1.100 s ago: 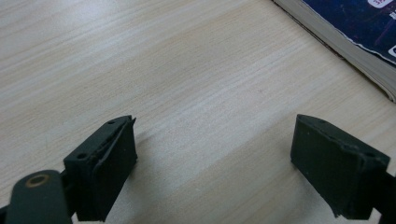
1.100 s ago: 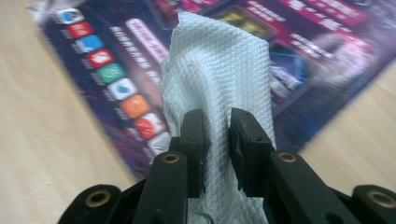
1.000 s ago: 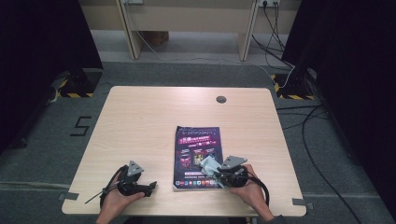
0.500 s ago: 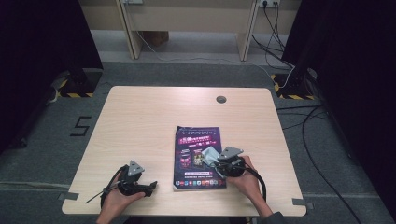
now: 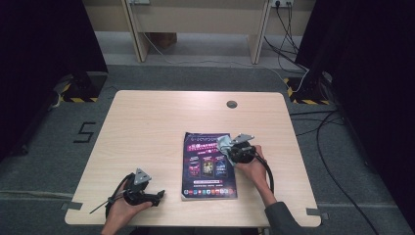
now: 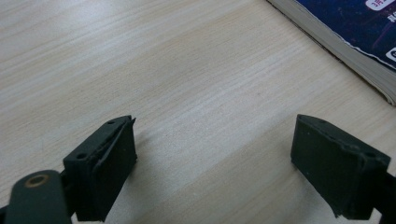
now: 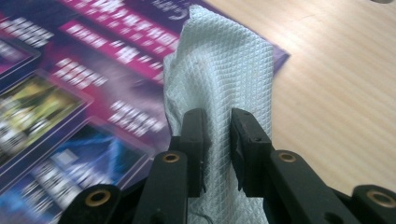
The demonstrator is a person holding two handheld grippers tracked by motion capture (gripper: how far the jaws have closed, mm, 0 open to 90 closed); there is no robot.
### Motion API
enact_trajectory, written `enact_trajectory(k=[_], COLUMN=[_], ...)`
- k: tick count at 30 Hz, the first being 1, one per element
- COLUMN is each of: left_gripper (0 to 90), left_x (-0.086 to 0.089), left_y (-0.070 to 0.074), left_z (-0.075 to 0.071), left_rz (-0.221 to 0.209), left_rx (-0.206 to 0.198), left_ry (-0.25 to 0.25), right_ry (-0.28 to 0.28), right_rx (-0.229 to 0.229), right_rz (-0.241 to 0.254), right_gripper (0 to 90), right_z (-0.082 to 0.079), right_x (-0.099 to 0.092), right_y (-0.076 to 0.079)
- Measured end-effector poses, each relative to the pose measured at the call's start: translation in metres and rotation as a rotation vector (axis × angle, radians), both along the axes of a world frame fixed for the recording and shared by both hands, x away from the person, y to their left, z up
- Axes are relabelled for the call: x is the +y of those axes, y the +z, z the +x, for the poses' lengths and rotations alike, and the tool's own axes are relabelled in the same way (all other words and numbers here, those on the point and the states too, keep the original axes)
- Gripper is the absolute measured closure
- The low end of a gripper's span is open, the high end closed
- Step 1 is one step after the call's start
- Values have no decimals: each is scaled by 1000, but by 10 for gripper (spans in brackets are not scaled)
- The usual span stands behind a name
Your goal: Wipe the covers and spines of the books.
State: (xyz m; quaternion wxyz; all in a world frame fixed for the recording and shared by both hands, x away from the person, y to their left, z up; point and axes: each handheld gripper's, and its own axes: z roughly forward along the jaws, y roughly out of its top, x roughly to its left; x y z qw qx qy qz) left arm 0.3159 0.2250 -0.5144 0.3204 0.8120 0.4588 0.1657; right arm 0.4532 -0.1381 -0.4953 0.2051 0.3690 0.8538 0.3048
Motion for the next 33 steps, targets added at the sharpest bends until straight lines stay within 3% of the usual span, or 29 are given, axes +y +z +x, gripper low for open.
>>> enact_trajectory(k=[3, 5, 7, 14, 19, 23, 25, 33], left_gripper=[131, 131, 131, 131, 132, 131, 132, 132], left_x=[0, 0, 0, 0, 0, 0, 0, 0], left_y=[0, 0, 0, 0, 0, 0, 0, 0], left_z=[0, 0, 0, 0, 0, 0, 0, 0], left_rz=[1, 1, 0, 1, 0, 0, 0, 2], left_rx=[0, 1, 2, 1, 2, 2, 2, 2], left_ry=[-1, -1, -5, -4, -4, -4, -4, -4], right_ry=[-42, -71, -91, -138, -145, -153, -136, -102], right_rx=[15, -4, 7, -51, -67, -46, -13, 42], right_rz=[30, -15, 27, 103, 111, 114, 116, 92], right_gripper=[757, 763, 770, 781, 819, 817, 757, 606], right_z=[11, 14, 15, 9, 2, 2, 2, 2], right_x=[-5, -11, -19, -45, -60, -63, -61, -46], right_y=[0, -1, 1, 26, 33, 29, 26, 14])
